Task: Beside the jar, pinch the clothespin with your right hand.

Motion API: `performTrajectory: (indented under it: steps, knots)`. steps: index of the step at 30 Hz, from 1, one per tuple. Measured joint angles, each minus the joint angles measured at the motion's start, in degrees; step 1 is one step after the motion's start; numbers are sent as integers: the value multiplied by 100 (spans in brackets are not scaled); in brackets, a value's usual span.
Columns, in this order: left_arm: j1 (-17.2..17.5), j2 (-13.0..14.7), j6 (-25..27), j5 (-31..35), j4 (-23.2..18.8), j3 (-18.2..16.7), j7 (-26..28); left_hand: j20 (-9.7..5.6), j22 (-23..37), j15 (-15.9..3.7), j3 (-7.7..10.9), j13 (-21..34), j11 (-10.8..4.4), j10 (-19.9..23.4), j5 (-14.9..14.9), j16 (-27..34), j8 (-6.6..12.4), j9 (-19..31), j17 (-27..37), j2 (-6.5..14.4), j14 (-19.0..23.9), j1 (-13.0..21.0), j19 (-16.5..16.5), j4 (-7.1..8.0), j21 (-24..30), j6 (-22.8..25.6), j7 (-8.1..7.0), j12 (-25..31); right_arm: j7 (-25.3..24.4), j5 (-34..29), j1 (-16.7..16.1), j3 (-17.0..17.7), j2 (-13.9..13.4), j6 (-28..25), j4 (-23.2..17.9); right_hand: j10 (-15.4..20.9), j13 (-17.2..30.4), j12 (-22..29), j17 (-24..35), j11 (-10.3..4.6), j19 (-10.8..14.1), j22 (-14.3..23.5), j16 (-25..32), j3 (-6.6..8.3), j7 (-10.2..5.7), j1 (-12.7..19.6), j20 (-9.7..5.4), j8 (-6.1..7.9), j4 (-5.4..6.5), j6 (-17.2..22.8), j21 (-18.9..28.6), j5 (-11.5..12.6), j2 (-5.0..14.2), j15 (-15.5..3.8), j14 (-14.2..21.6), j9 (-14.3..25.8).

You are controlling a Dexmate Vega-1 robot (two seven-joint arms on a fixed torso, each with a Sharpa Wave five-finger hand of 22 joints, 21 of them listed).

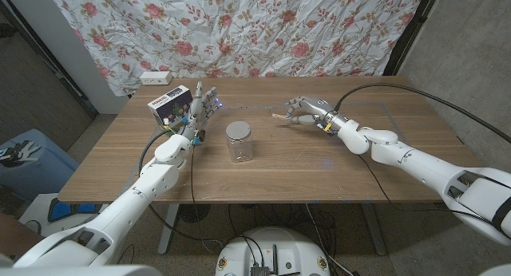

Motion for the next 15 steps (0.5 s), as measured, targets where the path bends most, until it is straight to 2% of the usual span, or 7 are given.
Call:
performTrajectory:
  steps: [5,15]
  knots:
    - [0,-1,0,1,0,0,2,0,0,0,0,0,0,0,0,0,0,0,0,0,0,0,0,0,0,0,0,0,-71,-168,72,-140,16,-98,53,0,0,0,0,0,0,0,0,0,-48,0,0,-1,0,16,0,0,0,0,0,0]
    - [0,-2,0,3,0,0,2,0,0,0,0,0,0,0,0,0,0,0,0,0,0,0,0,0,0,0,0,0,-178,-459,204,-432,59,-302,157,0,0,0,0,0,0,0,0,-10,-47,0,0,-1,-10,15,0,0,0,0,0,-2]
